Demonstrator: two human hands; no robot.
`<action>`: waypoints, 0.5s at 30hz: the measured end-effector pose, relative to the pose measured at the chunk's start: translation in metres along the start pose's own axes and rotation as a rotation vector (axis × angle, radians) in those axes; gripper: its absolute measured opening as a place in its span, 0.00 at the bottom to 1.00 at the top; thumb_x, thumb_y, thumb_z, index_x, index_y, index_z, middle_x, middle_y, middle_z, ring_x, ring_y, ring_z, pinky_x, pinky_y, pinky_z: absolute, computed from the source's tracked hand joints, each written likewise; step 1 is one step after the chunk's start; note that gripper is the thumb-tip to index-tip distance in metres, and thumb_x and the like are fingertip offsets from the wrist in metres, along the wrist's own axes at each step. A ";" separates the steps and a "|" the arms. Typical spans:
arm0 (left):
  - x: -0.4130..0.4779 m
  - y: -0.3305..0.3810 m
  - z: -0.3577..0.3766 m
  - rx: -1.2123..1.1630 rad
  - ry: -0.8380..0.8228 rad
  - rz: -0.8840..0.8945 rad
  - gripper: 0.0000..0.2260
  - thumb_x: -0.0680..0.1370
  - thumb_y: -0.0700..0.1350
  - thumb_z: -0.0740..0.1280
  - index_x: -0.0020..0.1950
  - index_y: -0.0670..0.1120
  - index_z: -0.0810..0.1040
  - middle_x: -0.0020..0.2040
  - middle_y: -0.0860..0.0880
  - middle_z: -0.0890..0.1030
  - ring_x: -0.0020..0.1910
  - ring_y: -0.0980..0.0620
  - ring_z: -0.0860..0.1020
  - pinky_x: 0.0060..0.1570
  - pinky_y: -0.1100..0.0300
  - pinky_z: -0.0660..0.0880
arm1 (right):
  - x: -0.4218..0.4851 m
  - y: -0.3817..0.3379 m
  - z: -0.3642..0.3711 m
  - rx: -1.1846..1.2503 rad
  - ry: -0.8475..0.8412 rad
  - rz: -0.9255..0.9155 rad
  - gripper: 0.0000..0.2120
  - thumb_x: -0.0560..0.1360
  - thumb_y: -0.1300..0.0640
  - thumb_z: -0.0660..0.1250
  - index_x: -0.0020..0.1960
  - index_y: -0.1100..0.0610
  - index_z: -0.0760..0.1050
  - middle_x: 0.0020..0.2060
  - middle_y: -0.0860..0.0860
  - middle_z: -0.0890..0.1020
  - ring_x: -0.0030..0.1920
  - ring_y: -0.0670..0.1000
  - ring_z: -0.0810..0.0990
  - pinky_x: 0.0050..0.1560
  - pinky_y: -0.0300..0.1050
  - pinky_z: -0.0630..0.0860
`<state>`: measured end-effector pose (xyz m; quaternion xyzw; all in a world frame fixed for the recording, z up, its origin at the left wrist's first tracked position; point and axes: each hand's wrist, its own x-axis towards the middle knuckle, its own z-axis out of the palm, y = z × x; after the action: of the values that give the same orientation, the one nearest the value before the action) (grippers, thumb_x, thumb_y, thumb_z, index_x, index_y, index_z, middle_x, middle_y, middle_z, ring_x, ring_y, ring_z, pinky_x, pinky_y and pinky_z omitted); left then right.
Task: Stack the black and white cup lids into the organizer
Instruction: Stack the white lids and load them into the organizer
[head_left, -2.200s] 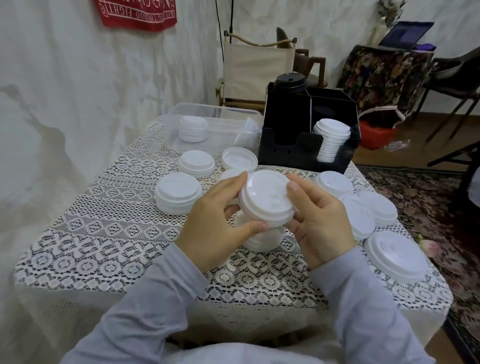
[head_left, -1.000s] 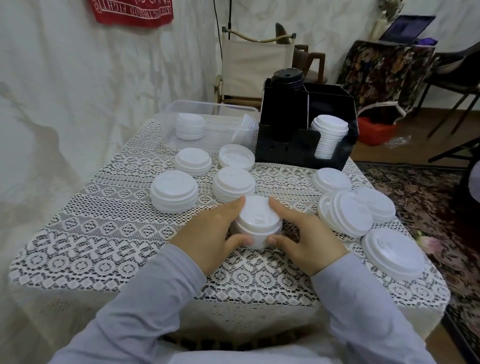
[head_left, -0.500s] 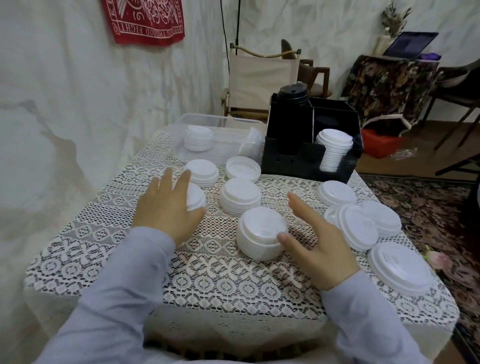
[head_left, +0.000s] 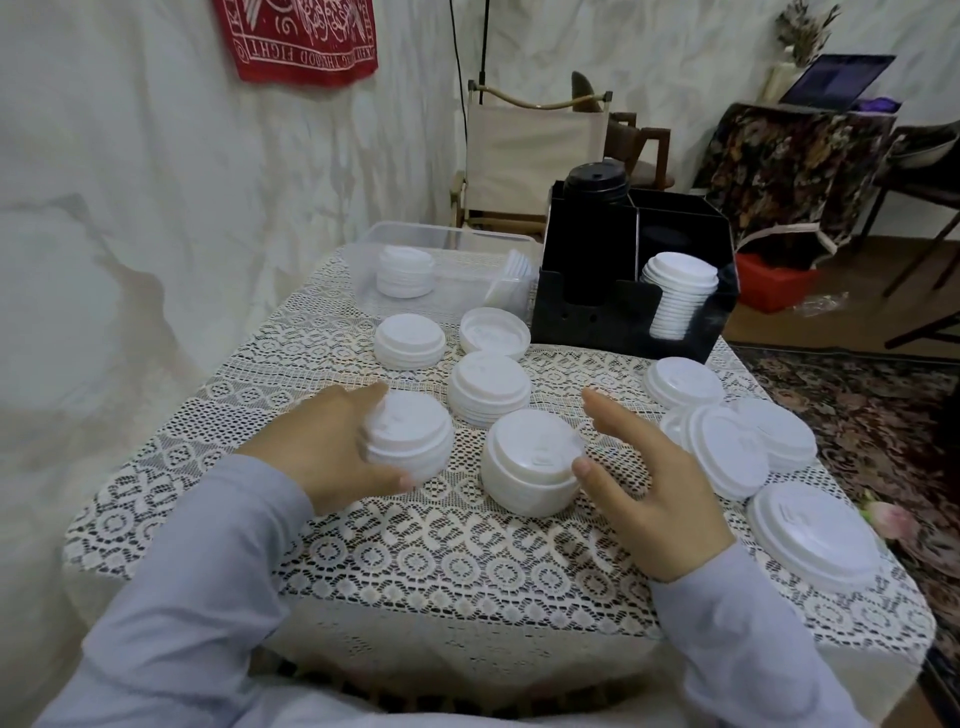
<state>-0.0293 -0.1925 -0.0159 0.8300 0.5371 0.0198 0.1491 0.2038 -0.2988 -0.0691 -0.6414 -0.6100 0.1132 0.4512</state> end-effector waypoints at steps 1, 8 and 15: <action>-0.002 -0.001 -0.002 -0.006 0.000 0.003 0.45 0.68 0.58 0.74 0.77 0.53 0.52 0.72 0.48 0.65 0.67 0.49 0.68 0.65 0.56 0.64 | 0.000 0.000 0.000 0.004 0.003 -0.001 0.22 0.68 0.35 0.58 0.62 0.30 0.60 0.61 0.33 0.69 0.67 0.47 0.70 0.69 0.60 0.63; 0.001 -0.006 0.003 -0.126 -0.089 0.200 0.46 0.68 0.47 0.76 0.76 0.56 0.49 0.76 0.57 0.54 0.73 0.57 0.55 0.64 0.70 0.50 | -0.001 -0.004 0.001 0.012 0.010 -0.025 0.21 0.68 0.37 0.59 0.60 0.30 0.61 0.57 0.28 0.67 0.64 0.41 0.70 0.70 0.61 0.62; 0.010 -0.011 0.014 -0.228 0.030 0.176 0.39 0.66 0.45 0.77 0.73 0.54 0.61 0.70 0.55 0.66 0.63 0.58 0.65 0.63 0.65 0.59 | 0.000 -0.002 0.003 0.017 0.023 -0.042 0.19 0.68 0.37 0.58 0.59 0.31 0.63 0.57 0.28 0.68 0.61 0.34 0.67 0.69 0.62 0.62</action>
<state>-0.0323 -0.1822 -0.0333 0.8510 0.4588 0.1061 0.2323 0.2008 -0.2981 -0.0694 -0.6258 -0.6172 0.1014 0.4660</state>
